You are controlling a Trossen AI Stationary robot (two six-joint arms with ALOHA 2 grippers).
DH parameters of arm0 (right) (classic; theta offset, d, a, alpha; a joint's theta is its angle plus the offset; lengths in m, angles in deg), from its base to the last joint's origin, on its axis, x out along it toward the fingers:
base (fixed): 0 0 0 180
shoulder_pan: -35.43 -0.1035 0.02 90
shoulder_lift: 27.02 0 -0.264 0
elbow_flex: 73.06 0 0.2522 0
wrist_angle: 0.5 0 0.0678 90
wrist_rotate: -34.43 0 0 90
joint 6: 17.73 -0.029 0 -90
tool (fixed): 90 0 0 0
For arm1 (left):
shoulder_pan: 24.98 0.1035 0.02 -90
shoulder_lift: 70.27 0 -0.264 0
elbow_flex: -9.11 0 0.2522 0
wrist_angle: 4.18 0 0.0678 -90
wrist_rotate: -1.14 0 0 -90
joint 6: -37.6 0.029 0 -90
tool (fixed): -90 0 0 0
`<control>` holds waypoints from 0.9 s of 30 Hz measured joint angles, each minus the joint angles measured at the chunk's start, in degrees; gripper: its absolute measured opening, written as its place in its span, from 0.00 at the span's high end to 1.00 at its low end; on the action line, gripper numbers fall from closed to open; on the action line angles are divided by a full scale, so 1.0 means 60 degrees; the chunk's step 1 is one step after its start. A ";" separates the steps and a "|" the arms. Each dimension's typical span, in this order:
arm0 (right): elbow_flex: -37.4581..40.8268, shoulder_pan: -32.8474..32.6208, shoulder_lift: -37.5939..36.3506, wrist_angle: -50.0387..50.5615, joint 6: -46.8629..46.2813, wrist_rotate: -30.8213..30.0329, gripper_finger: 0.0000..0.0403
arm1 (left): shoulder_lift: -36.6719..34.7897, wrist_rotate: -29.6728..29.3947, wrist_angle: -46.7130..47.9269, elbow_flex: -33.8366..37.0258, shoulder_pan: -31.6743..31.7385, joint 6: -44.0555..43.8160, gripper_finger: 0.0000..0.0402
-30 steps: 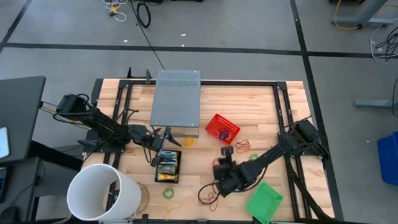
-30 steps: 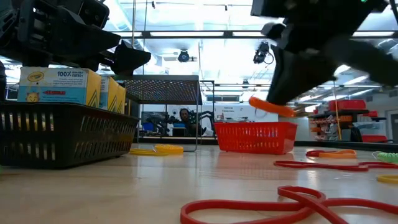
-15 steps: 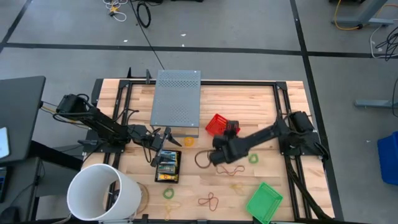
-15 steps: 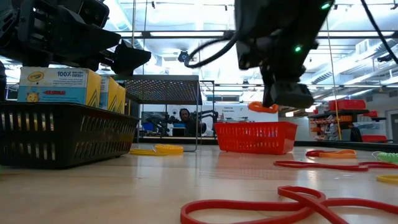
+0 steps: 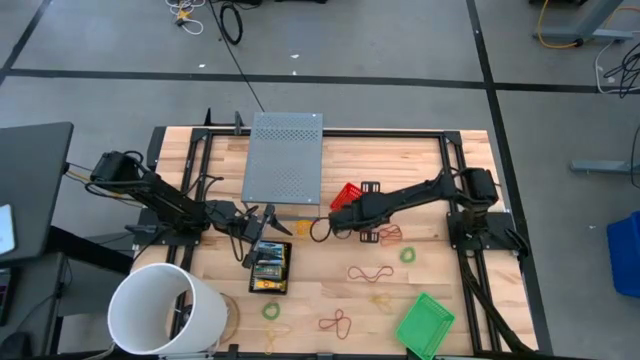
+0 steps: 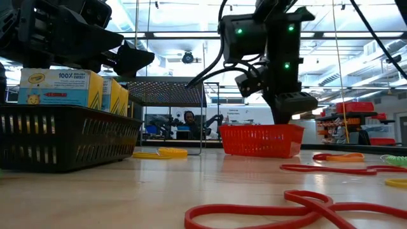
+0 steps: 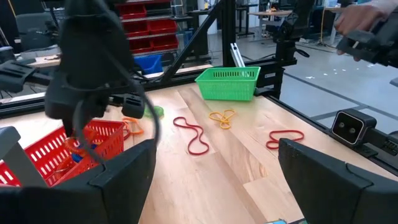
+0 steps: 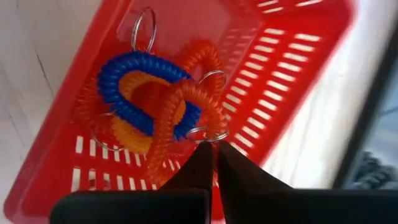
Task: Pick & Place Office Desk Supplies
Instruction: Put the orange spring keychain into the red basket, then put the top green spring keychain into the red basket
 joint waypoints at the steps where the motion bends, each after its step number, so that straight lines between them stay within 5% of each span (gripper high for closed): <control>1: 0.0000 0.0081 0.0000 -0.0029 0.0114 0.0115 0.95 | 0.0000 0.0000 0.0000 0.0000 0.0000 0.0000 0.16; 8: 0.0000 0.0404 -0.0003 -0.0165 0.0512 0.0405 0.83 | 0.0000 0.0000 0.0000 0.0000 0.0000 0.0000 0.16; 20: -0.0057 0.0420 -0.0025 -0.0172 -0.0260 -0.0578 0.57 | 0.0000 0.0000 0.0004 0.0000 -0.0001 0.0055 0.16; 27: -0.1059 0.0172 -0.0258 0.0434 -0.1013 -0.1777 0.51 | 0.0000 -0.0015 0.0004 0.0000 0.0001 0.0047 0.16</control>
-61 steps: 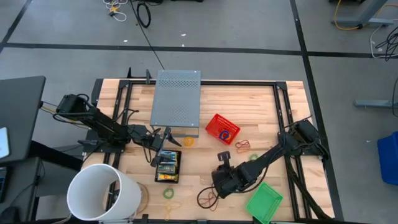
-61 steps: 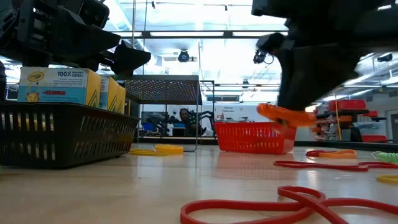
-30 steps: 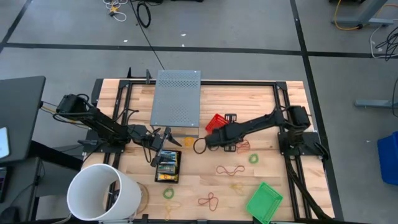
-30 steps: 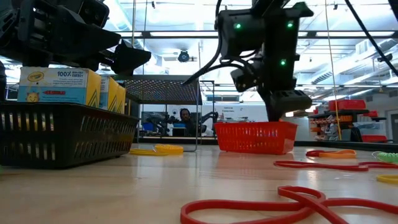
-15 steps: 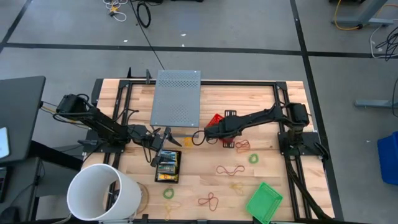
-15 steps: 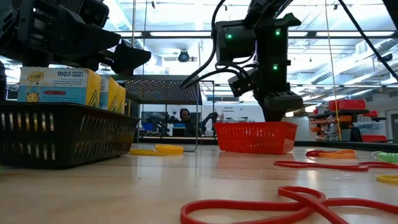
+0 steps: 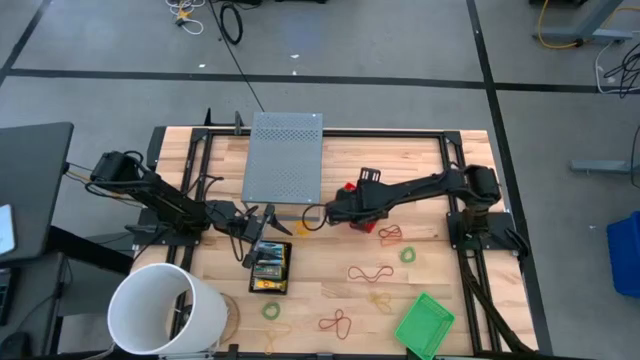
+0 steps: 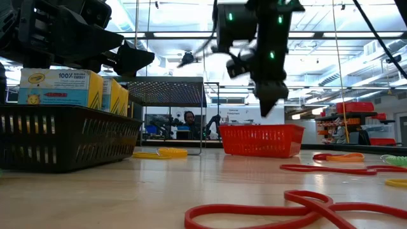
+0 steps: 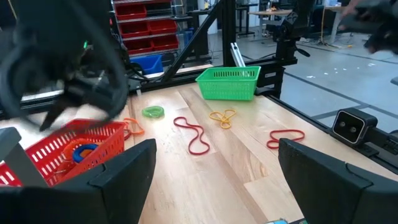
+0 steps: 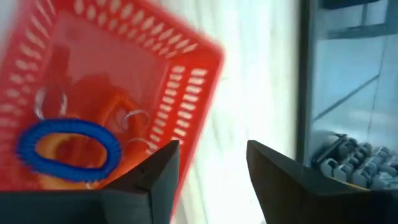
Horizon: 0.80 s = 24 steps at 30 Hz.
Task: Pick & Place Office Desk Supplies
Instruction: Put the top green spring keychain into the red basket
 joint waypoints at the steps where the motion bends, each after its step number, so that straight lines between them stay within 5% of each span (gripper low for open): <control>1: -0.0245 -0.0068 -0.0020 0.0215 -0.0125 -0.0012 0.51 | 0.0000 -0.0037 0.0000 0.0000 -0.0003 0.0003 0.16; 10: -0.1792 -0.0776 -0.0031 0.3166 -0.2373 0.0648 0.51 | 0.0000 -0.0068 0.0062 0.0000 0.0001 -0.0004 0.16; 24: -0.0701 -0.2262 0.0051 0.3948 -0.5175 0.5190 0.51 | 0.0000 -0.0065 0.0062 0.0000 0.0001 -0.0010 0.16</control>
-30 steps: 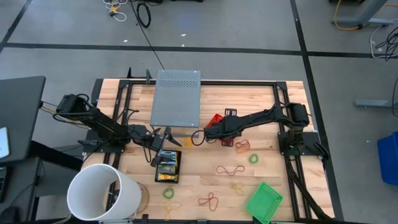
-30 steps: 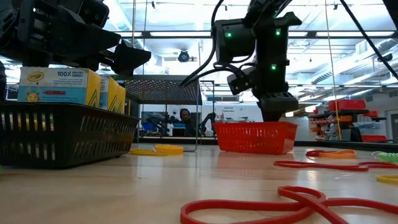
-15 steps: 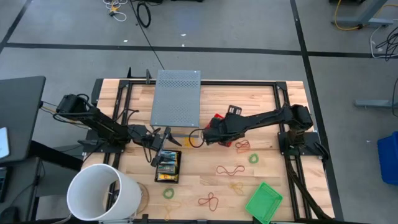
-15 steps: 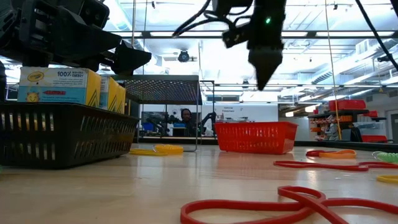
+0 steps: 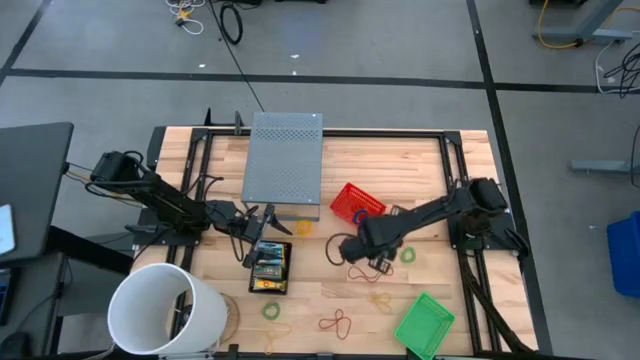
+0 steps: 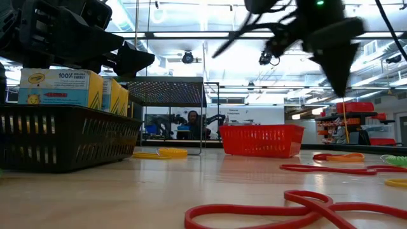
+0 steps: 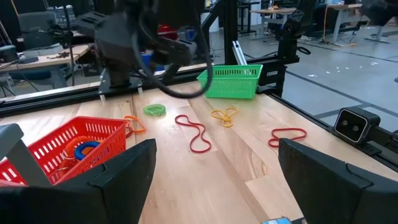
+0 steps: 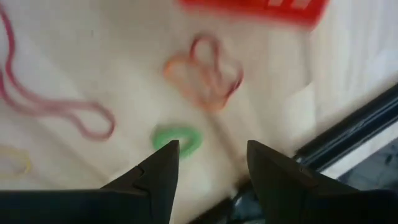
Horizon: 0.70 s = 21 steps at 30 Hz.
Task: Pick & Place Office Desk Supplies
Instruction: Put the top green spring keychain into the red basket
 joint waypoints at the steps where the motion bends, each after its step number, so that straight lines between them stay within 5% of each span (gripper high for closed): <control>1: 0.0147 -0.0079 0.0000 -0.0020 -0.0067 0.0249 0.51 | 0.0000 0.0002 -0.0004 0.0000 -0.0004 0.0000 0.16; 21: 0.1937 -0.0327 0.0000 -0.2199 0.0149 0.2896 0.51 | 0.0001 0.0096 0.0018 0.0000 -0.0004 -0.0066 0.16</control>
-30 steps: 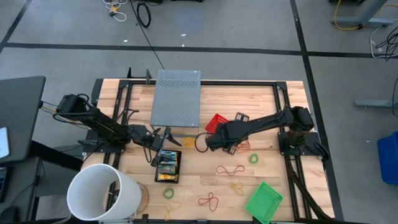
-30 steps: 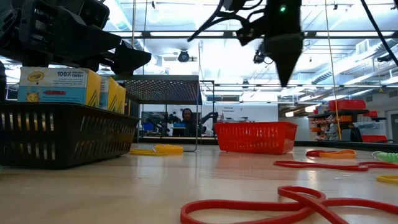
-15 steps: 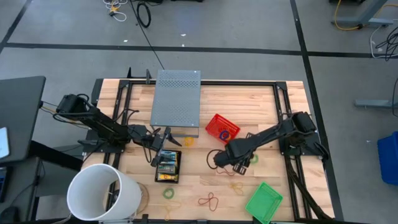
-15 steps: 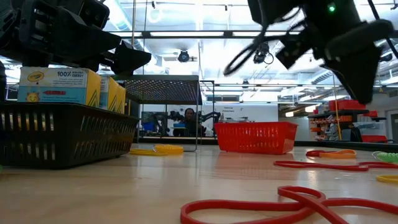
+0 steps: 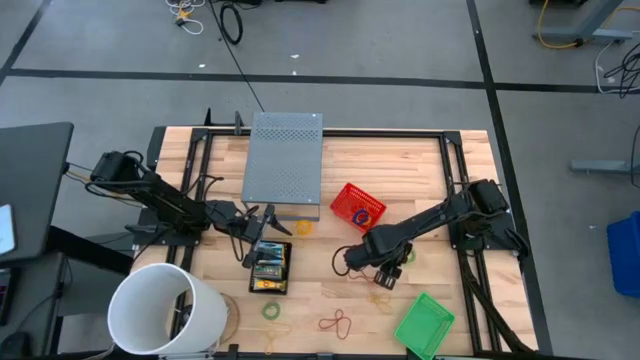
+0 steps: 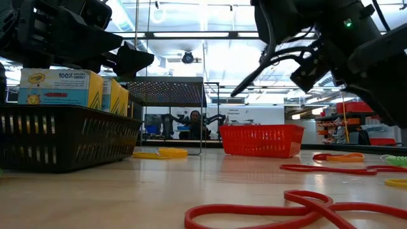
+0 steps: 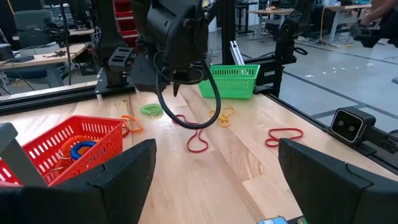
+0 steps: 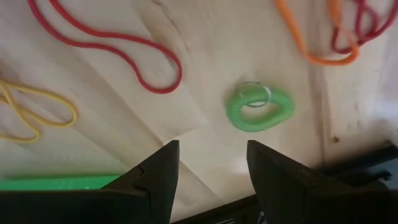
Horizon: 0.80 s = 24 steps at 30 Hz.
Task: Pick & Place Office Desk Supplies
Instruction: Put the top green spring keychain into the red basket
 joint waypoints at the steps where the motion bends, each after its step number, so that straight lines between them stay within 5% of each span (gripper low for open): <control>1: 0.0075 0.0000 0.0000 -0.0102 0.0002 0.0090 0.51 | -0.0001 0.0017 0.0000 0.0000 0.0000 0.0001 0.16; 24: 0.2197 0.0301 -0.0011 -0.2396 0.0750 0.0411 0.56 | -0.0001 0.0056 -0.0007 0.0000 0.0000 -0.0007 0.16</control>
